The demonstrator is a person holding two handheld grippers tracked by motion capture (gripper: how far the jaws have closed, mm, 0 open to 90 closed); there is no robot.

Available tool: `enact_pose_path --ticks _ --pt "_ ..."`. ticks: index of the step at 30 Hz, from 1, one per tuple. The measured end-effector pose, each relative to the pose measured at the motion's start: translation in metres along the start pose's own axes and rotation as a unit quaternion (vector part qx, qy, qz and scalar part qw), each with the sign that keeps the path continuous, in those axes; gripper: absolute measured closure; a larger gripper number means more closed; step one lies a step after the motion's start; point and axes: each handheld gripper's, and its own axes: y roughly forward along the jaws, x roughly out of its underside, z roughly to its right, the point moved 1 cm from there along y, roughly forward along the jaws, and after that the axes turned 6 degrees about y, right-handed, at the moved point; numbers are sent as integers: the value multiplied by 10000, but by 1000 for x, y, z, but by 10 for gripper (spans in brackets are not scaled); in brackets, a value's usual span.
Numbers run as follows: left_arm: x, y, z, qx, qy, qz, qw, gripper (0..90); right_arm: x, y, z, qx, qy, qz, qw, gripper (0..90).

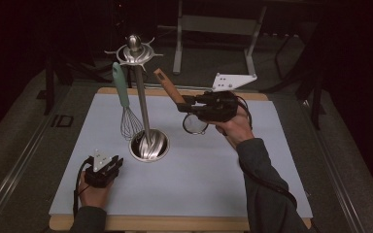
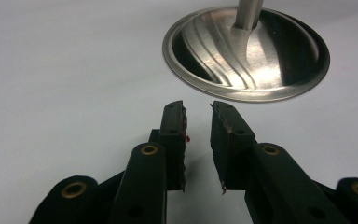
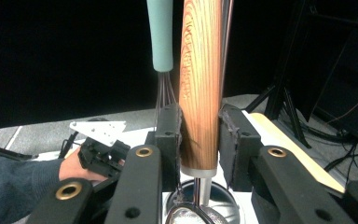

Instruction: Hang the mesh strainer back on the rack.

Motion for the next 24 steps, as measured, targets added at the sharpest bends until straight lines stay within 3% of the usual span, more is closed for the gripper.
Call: enact_pose_path --ticks 14,24 --pt "0 0 0 6 21 -12 10000 753 -15 4 -16 -335 -139 249 9990 709" --pt "0 0 0 9 9 -7 10000 753 -19 14 -20 -417 -180 196 9988 709"
